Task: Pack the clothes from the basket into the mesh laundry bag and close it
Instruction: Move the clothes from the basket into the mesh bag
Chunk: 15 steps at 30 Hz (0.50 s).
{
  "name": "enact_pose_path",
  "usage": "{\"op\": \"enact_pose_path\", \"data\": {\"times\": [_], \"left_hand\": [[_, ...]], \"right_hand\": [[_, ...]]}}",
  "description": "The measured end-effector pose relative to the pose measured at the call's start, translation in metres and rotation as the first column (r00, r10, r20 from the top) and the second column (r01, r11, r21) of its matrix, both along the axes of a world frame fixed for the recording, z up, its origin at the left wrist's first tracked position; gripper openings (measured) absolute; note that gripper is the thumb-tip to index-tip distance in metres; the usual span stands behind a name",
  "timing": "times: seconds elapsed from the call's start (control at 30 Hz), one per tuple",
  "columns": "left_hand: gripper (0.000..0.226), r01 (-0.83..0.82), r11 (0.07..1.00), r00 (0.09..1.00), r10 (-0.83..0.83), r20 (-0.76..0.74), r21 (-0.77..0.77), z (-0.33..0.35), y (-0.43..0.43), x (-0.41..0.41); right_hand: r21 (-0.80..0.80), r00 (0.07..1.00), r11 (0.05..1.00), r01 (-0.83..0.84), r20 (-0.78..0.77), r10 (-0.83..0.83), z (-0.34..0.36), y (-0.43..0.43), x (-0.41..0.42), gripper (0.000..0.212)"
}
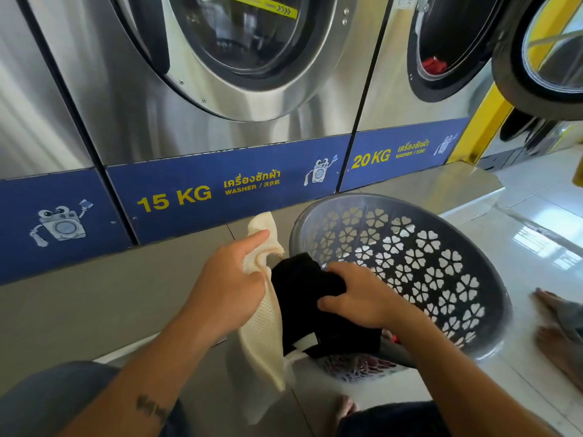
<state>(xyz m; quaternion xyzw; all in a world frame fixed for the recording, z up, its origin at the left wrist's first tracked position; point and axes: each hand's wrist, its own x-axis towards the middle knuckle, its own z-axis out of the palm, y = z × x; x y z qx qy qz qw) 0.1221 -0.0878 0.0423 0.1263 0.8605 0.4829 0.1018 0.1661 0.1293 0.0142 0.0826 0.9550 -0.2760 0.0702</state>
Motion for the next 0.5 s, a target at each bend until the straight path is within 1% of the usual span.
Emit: {"op": "enact_pose_path", "data": {"times": [0.07,0.1,0.13,0.17,0.2,0.23,0.27,0.3,0.33,0.37,0.4,0.43,0.47,0.5], "left_hand": [[0.069,0.011,1.0,1.0,-0.011,0.001,-0.015,0.0,0.0,0.002],[0.069,0.013,1.0,1.0,-0.013,-0.003,-0.019,0.001,0.0,0.003],[0.069,0.009,1.0,1.0,-0.009,-0.011,-0.023,0.002,0.001,0.004],[0.068,-0.005,1.0,1.0,0.004,-0.023,-0.019,0.003,0.001,0.003],[0.067,-0.025,1.0,0.999,0.025,-0.034,-0.008,0.004,0.001,0.001],[0.067,-0.047,0.999,0.998,0.047,-0.043,0.006,0.005,0.0,0.0],[0.067,-0.064,0.998,0.997,0.064,-0.047,0.016,0.005,-0.002,-0.001],[0.066,-0.07,0.997,0.996,0.071,-0.051,0.025,0.005,-0.003,-0.002],[0.066,-0.065,0.998,0.996,0.066,-0.053,0.027,0.004,-0.005,-0.003],[0.066,-0.055,0.998,0.997,0.056,-0.054,0.023,0.002,-0.006,-0.004],[0.065,-0.045,0.999,0.997,0.046,-0.055,0.016,0.001,-0.006,-0.004],[0.065,-0.038,0.999,0.998,0.038,-0.059,0.01,0.0,-0.006,-0.003],[0.065,-0.033,0.999,0.998,0.034,-0.062,0.008,0.0,-0.005,-0.004],[0.064,-0.031,0.999,0.997,0.031,-0.064,0.012,0.0,-0.005,-0.004]], "right_hand": [[0.135,0.984,0.99,0.05,-0.179,-0.025,0.011,-0.017,0.006,0.022],[0.197,0.961,0.978,0.074,-0.277,-0.016,0.014,-0.029,0.008,0.022],[0.237,0.93,0.968,0.086,-0.368,0.007,0.017,-0.041,0.01,0.021],[0.247,0.91,0.966,0.075,-0.412,0.034,0.017,-0.051,0.012,0.025],[0.235,0.918,0.972,0.029,-0.392,0.067,0.017,-0.059,0.014,0.03],[0.188,0.941,0.98,-0.059,-0.318,0.117,0.018,-0.065,0.016,0.035],[0.103,0.957,0.98,-0.168,-0.221,0.187,0.016,-0.067,0.018,0.038],[-0.006,0.952,0.964,-0.267,-0.158,0.263,0.016,-0.064,0.019,0.038],[-0.083,0.943,0.947,-0.311,-0.152,0.296,0.017,-0.059,0.02,0.037],[-0.121,0.943,0.947,-0.296,-0.197,0.27,0.017,-0.052,0.021,0.039],[-0.114,0.938,0.963,-0.243,-0.279,0.204,0.017,-0.044,0.021,0.045],[-0.046,0.92,0.983,-0.177,-0.364,0.148,0.014,-0.034,0.019,0.051],[0.058,0.908,0.993,-0.105,-0.402,0.119,0.012,-0.024,0.015,0.058],[0.117,0.923,0.992,-0.045,-0.375,0.086,0.008,-0.014,0.012,0.066]]}}
